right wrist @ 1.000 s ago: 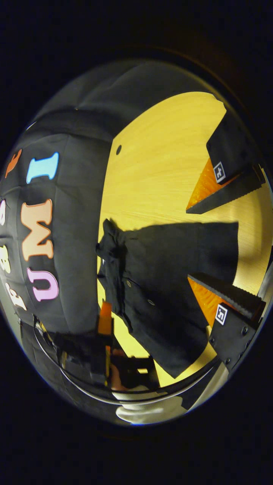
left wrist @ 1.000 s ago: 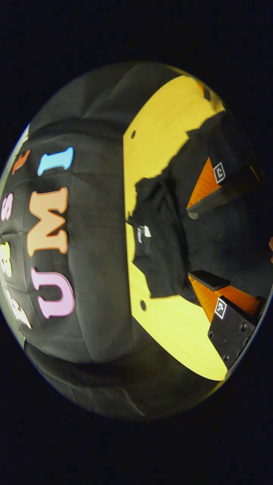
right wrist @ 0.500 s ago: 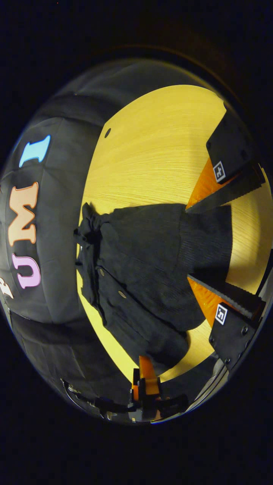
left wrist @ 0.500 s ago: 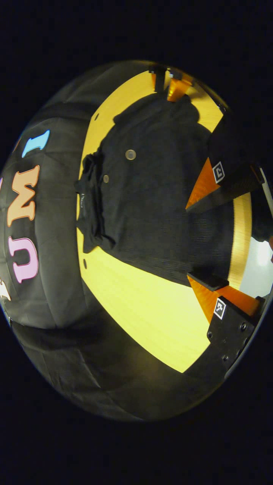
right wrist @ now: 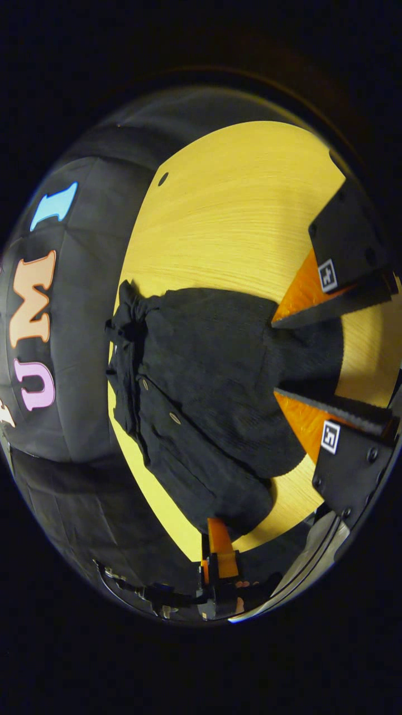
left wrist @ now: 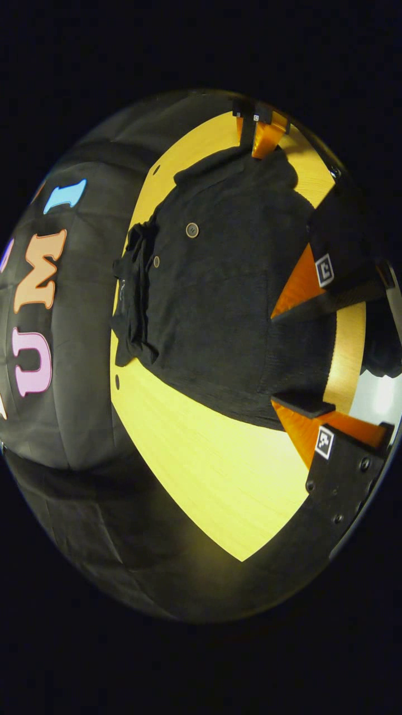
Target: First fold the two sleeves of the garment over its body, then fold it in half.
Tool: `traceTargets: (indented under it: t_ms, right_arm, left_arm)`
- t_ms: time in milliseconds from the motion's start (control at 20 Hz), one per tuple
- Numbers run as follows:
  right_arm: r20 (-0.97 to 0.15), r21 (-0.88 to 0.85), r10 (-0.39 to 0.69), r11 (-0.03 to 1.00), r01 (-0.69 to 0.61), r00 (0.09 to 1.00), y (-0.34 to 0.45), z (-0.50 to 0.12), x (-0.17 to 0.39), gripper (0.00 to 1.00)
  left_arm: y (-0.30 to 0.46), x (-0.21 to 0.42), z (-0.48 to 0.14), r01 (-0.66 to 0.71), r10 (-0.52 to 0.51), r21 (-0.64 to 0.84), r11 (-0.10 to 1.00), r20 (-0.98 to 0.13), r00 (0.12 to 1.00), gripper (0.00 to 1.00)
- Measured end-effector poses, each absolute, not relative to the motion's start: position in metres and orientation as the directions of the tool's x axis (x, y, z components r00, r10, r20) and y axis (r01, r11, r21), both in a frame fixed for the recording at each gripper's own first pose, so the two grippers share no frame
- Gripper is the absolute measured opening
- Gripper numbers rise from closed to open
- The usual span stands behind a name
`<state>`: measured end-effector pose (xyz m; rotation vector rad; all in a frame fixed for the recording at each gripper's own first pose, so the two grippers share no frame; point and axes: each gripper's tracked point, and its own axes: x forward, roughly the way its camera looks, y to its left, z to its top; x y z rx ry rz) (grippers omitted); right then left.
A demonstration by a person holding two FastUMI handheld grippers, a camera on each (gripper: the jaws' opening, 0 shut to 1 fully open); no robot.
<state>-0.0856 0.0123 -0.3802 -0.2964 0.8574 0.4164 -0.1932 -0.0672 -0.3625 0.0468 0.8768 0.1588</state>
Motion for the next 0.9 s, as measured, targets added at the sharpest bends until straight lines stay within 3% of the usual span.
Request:
traceTargets:
  t_ms: [50, 200, 250, 300, 400, 450, 750, 900]
  right_arm:
    - [-0.780, -0.083, 0.235, 0.879, -0.469, 0.580, 0.013, -0.380, -0.085, 0.55]
    - [-0.784, -0.048, 0.247, 0.891, -0.452, 0.570, 0.016, -0.380, -0.090, 0.38]
    - [-0.785, -0.038, 0.248, 0.895, -0.445, 0.567, 0.015, -0.380, -0.091, 0.27]
    - [-0.788, -0.029, 0.252, 0.896, -0.443, 0.561, 0.017, -0.381, -0.093, 0.19]
    - [-0.793, -0.029, 0.246, 0.898, -0.438, 0.557, 0.017, -0.380, -0.094, 0.17]
    - [-0.799, -0.027, 0.244, 0.898, -0.438, 0.550, 0.017, -0.380, -0.095, 0.07]
    - [-0.798, -0.019, 0.249, 0.900, -0.435, 0.550, 0.021, -0.354, -0.093, 0.07]
    - [-0.775, 0.012, 0.268, 0.912, -0.410, 0.573, 0.025, -0.330, -0.074, 0.07]
  left_arm:
    - [-0.071, -0.193, -0.363, -0.100, 0.145, 0.105, 0.989, -0.764, 0.629, 0.69]
    - [-0.078, -0.191, -0.364, -0.056, 0.119, 0.107, 0.993, -0.774, 0.622, 0.40]
    - [-0.080, -0.191, -0.364, -0.049, 0.115, 0.109, 0.993, -0.775, 0.622, 0.35]
    - [-0.079, -0.191, -0.364, -0.046, 0.120, 0.117, 0.992, -0.777, 0.618, 0.23]
    - [-0.078, -0.188, -0.364, -0.037, 0.121, 0.124, 0.992, -0.783, 0.610, 0.05]
    - [-0.079, -0.188, -0.365, -0.035, 0.121, 0.125, 0.992, -0.790, 0.601, 0.04]
    - [-0.073, -0.192, -0.358, -0.051, 0.115, 0.104, 0.993, -0.825, 0.554, 0.01]
    - [-0.066, -0.181, -0.343, -0.066, 0.130, 0.112, 0.992, -0.812, 0.570, 0.00]
